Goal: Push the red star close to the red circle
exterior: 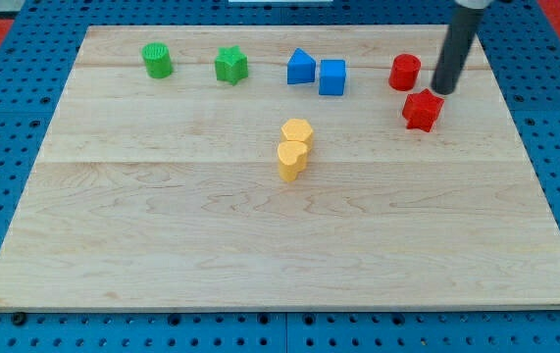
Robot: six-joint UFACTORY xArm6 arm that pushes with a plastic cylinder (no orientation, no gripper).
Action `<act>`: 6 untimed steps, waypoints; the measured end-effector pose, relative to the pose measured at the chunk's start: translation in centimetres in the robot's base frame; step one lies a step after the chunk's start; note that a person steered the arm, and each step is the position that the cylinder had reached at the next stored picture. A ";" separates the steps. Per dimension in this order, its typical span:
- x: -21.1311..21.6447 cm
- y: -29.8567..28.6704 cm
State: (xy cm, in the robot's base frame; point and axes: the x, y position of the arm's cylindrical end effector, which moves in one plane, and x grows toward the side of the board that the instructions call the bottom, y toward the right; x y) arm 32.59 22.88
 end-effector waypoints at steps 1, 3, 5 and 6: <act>2.4 2.7; 6.7 -5.1; 5.4 -10.8; 4.9 -10.2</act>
